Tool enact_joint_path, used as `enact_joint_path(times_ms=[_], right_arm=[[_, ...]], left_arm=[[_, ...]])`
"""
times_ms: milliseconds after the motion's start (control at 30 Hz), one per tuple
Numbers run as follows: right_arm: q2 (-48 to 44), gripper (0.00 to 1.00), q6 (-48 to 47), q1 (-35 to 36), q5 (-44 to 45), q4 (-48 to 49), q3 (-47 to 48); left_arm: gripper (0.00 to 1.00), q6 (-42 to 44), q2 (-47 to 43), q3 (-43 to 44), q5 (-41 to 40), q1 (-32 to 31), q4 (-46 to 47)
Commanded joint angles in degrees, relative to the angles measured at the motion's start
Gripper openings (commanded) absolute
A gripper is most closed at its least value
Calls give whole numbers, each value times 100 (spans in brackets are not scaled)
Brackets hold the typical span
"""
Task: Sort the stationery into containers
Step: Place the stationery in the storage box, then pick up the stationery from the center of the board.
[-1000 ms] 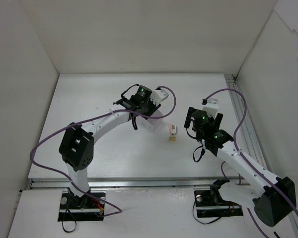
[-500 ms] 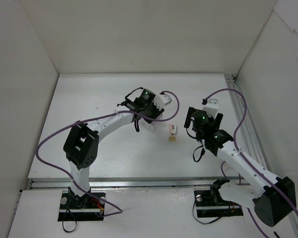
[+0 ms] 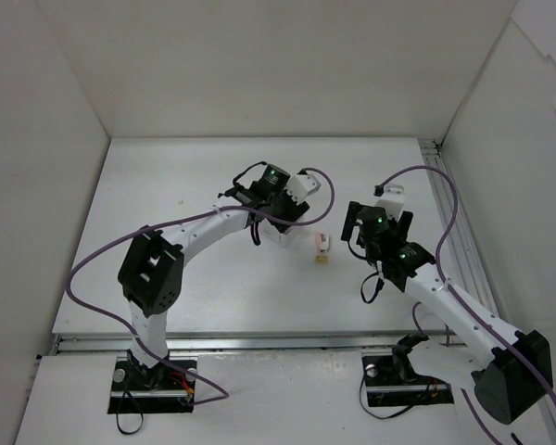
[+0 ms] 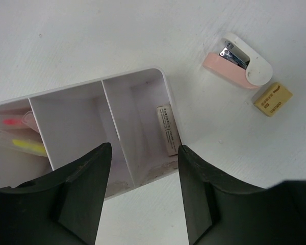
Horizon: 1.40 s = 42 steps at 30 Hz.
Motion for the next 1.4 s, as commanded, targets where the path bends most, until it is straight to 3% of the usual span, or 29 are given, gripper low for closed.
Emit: enact_joint_path(times_ms=[0,67,133,167,200,300,467,567,733,767,833,867,1067,1167,1367], right_arm=[[-98,98,-214,-50,-510,178,-41],[-20,98,-302,-15,-1125,178,-68],[190,98,-373,195,-1514,195,-77],[305,98,-390,344,-1549,213,-60],[575,98,-373,520,-1741,204,-42],[1182,98,4,671,-1936,222,63],[1992,98,514,759,-1805,309,310],[2335,98,752,812,-1620,458,389],[2880,93,805,856,-1602,634,486],[2959,89,823,864,-1602,635,486],[3135,70,823,864,-1602,898,503],[3162,55,875,864,-1620,907,512],[3224,23,920,891,-1655,942,459],[2856,17,639,970,-1681,986,486],[2529,17,-591,1128,-1839,1626,837]], left_arm=[[52,-32,-549,153,73,15,179],[69,-85,-804,38,90,15,232],[76,-225,-1207,-251,134,15,346],[95,-287,-1374,-522,152,15,416],[100,-479,-1724,-716,161,15,590],[100,-1031,-2630,-1533,-102,15,952],[100,-2087,-3887,-2641,-1429,-107,708],[100,-2483,-4896,-3290,-1658,-169,584],[100,-2906,-5708,-3995,-1861,-169,346],[100,-2967,-5839,-4040,-1896,-169,346],[100,-2985,-5911,-4093,-1940,-222,329],[100,-3003,-5920,-4093,-1949,-222,311],[100,-2959,-5806,-3988,-2080,-222,267],[100,-2950,-5753,-3970,-2098,-222,293],[100,-2907,-5691,-3979,-2037,-222,416]])
